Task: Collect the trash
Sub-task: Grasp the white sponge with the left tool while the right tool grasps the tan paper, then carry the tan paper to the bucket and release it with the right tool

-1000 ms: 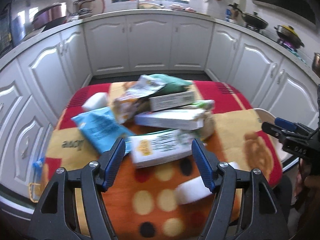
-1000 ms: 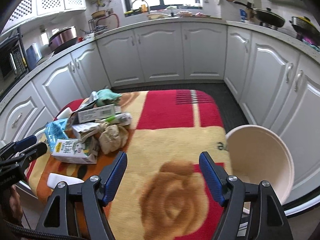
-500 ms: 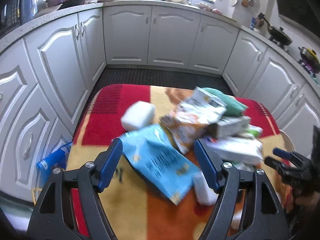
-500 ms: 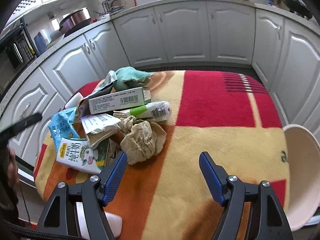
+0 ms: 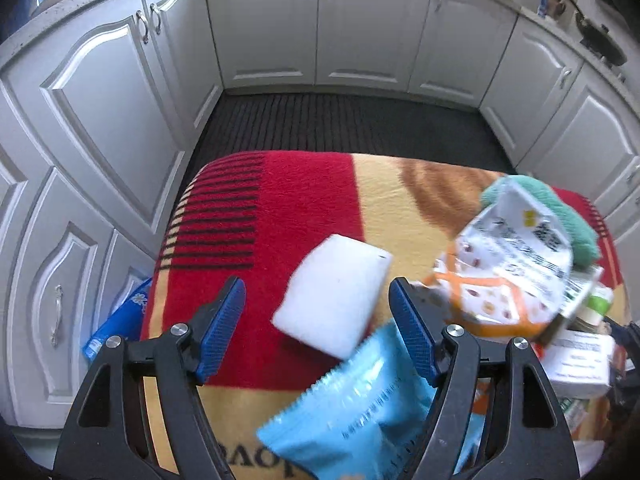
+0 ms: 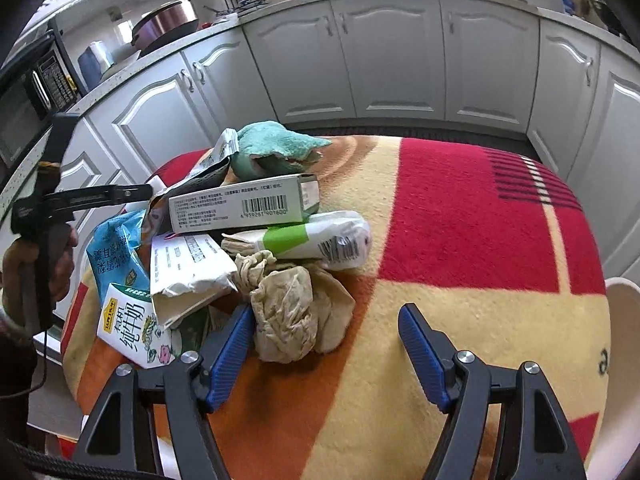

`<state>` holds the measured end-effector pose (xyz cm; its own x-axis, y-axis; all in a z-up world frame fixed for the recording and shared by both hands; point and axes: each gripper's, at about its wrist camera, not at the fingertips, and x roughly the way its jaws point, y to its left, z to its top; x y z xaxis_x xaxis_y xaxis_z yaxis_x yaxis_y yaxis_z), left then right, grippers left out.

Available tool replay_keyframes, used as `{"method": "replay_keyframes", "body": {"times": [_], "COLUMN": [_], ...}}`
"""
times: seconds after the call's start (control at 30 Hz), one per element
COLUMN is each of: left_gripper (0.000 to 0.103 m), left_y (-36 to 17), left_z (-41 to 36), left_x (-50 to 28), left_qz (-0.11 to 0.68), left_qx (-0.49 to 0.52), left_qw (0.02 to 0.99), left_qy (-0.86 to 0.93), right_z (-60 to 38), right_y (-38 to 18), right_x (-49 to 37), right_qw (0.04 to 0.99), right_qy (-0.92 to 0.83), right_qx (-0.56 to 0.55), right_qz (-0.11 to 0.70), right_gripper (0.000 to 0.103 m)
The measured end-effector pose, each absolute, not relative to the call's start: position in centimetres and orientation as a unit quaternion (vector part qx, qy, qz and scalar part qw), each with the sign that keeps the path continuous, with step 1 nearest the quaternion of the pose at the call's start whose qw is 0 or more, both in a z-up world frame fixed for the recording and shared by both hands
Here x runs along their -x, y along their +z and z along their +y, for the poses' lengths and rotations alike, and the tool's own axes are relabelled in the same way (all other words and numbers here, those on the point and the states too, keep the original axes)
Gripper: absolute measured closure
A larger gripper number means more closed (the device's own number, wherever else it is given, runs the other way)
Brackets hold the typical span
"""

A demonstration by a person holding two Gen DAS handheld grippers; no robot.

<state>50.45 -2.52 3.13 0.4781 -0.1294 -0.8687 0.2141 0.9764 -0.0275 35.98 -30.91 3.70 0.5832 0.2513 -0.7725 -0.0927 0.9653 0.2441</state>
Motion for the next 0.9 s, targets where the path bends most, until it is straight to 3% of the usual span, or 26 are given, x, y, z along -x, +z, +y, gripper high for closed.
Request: {"method": "replay_keyframes", "body": {"times": [0.03, 0.07, 0.1, 0.13, 0.23, 0.6, 0.9], "left_gripper": [0.033, 0.046, 0.053, 0.061, 0.066, 0.067, 0.067], "left_y": [2.9, 2.8, 2.5, 2.5, 2.8, 10.3, 13.3], "left_z": [-2.5, -2.5, -2.5, -2.4, -2.5, -1.2, -6.7], "left_x": [-50.7, -50.7, -50.8, -50.8, -50.3, -44.9, -38.3], "left_qz": [0.502, 0.503, 0.511, 0.517, 0.51, 0.444, 0.411], "left_qx": [-0.039, -0.035, -0.026, -0.017, -0.018, 0.011, -0.01], "left_qw": [0.858, 0.857, 0.852, 0.848, 0.852, 0.888, 0.896], "left_qy": [-0.099, -0.103, -0.112, -0.12, -0.118, -0.119, -0.169], "right_z": [-30.8, -30.6, -30.5, -30.4, -30.2, -33.3, -34.6], "right_y": [3.6, 3.6, 3.5, 3.4, 3.6, 7.8, 10.2], "right_x": [-36.2, -36.3, -36.4, -36.5, -36.1, -30.6, -26.9], "right_qw": [0.884, 0.885, 0.884, 0.881, 0.881, 0.902, 0.915], "right_qy": [0.1, 0.104, 0.111, 0.122, 0.134, 0.126, 0.111], "right_qx": [-0.09, -0.092, -0.095, -0.101, -0.108, -0.126, -0.129], "right_qz": [0.447, 0.445, 0.444, 0.445, 0.44, 0.392, 0.366], "right_gripper": [0.034, 0.042, 0.054, 0.06, 0.08, 0.083, 0.083]}}
